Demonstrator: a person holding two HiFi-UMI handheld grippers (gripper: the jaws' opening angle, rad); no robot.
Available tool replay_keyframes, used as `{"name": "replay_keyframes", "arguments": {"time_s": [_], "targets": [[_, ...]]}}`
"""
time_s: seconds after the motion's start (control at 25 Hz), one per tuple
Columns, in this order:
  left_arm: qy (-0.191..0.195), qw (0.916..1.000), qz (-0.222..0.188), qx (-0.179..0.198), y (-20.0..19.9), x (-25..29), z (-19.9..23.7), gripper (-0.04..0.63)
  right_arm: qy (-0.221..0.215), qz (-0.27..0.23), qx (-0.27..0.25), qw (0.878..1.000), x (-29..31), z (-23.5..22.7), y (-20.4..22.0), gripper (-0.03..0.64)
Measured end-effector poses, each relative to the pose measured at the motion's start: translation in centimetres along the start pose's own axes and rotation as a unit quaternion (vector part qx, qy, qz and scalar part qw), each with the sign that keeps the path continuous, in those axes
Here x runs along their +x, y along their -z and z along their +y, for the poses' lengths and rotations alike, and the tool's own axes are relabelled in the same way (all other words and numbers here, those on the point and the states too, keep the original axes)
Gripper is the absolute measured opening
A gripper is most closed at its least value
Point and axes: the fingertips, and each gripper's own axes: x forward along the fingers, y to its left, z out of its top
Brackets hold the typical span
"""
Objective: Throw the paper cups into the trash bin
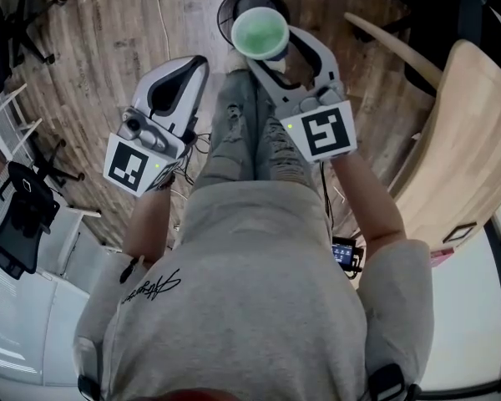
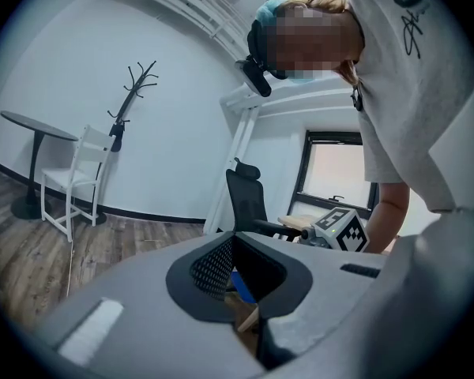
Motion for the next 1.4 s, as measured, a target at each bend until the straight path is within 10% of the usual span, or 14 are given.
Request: {"name": "replay_keyframes", "arguments": {"time_s": [1.4], "targets": [[0.009,0.9975,0.040,-0.058,12.0,0.2,0.9,0.003,-0.004,0.099,-0.009,0.995,9.9,-1.6,18.3,0.267]]}}
